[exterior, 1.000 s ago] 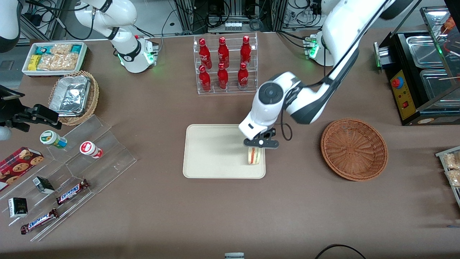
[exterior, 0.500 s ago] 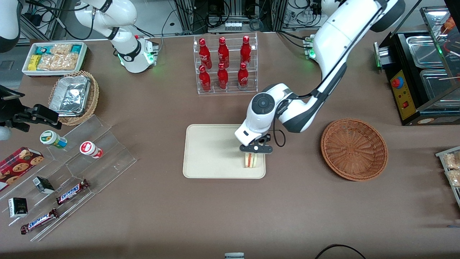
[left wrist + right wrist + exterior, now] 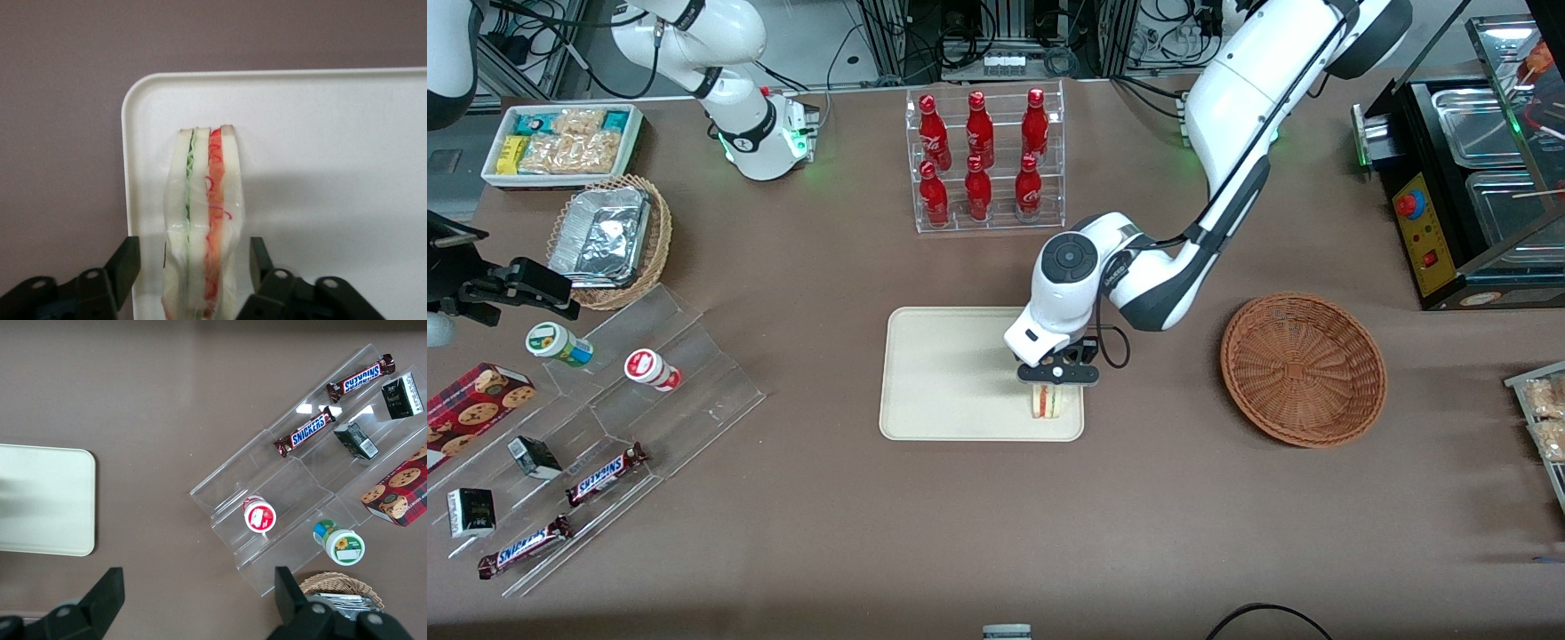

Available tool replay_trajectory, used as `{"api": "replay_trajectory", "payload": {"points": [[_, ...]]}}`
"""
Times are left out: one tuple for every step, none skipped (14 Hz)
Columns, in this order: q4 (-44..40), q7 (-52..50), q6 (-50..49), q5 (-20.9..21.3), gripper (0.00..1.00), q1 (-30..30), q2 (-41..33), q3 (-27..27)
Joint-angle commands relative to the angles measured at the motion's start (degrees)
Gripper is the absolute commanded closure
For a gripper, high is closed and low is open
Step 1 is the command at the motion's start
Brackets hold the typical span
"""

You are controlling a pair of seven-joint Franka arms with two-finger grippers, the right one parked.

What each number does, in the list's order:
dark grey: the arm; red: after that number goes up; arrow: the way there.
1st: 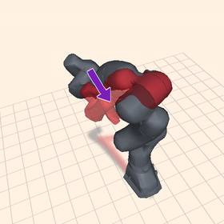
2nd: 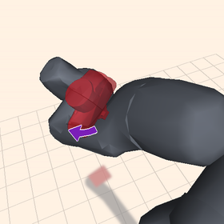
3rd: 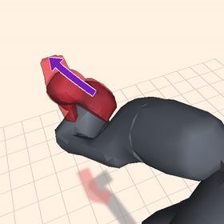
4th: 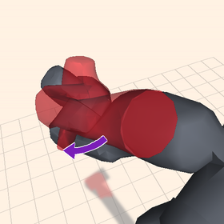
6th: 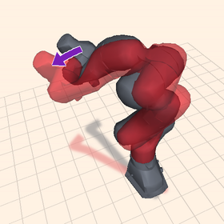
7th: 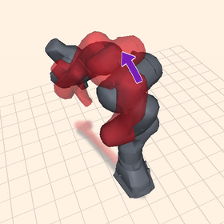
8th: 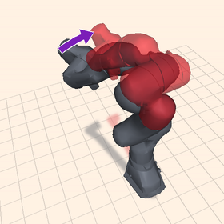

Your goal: Place sandwich from basket to tray

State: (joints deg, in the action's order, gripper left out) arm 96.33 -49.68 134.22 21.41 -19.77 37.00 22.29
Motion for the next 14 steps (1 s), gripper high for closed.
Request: {"api": "replay_trajectory", "payload": {"points": [[-0.17, -2.25, -6.66, -0.75, 0.0, -0.27, -5.51, -0.06], [-0.09, -2.69, -8.52, -2.33, 0.0, -0.27, -7.88, -0.06], [0.0, -2.96, -10.8, -3.82, 0.0, -0.18, -10.17, -0.06], [-0.17, -3.05, -13.69, -5.32, 0.0, -0.09, -12.8, -0.14], [-0.18, -2.96, -15.98, -6.64, 0.0, 0.17, -15.87, -0.41], [-0.18, -2.79, -17.83, -7.69, 0.0, 1.65, -18.51, -0.32], [-0.09, -2.7, -20.11, -7.96, 0.0, 2.54, -21.5, -0.32], [-0.18, -2.7, -22.57, -8.05, 0.0, 2.89, -23.88, -0.41], [-0.18, -2.7, -24.6, -8.06, 0.0, 4.29, -26.34, -0.32], [-0.18, -2.7, -26.27, -8.06, 0.0, 5.26, -28.19, -0.32], [-0.18, -2.7, -28.03, -8.06, 0.0, 6.14, -29.77, -0.41], [-0.18, -2.26, -29.96, -8.23, 0.0, 7.28, -31.09, -0.41], [0.0, -2.0, -31.72, -9.1, 0.0, 8.77, -32.5, -0.41], [0.17, -1.47, -32.43, -9.72, 0.0, 10.09, -33.47, -0.41]]}}
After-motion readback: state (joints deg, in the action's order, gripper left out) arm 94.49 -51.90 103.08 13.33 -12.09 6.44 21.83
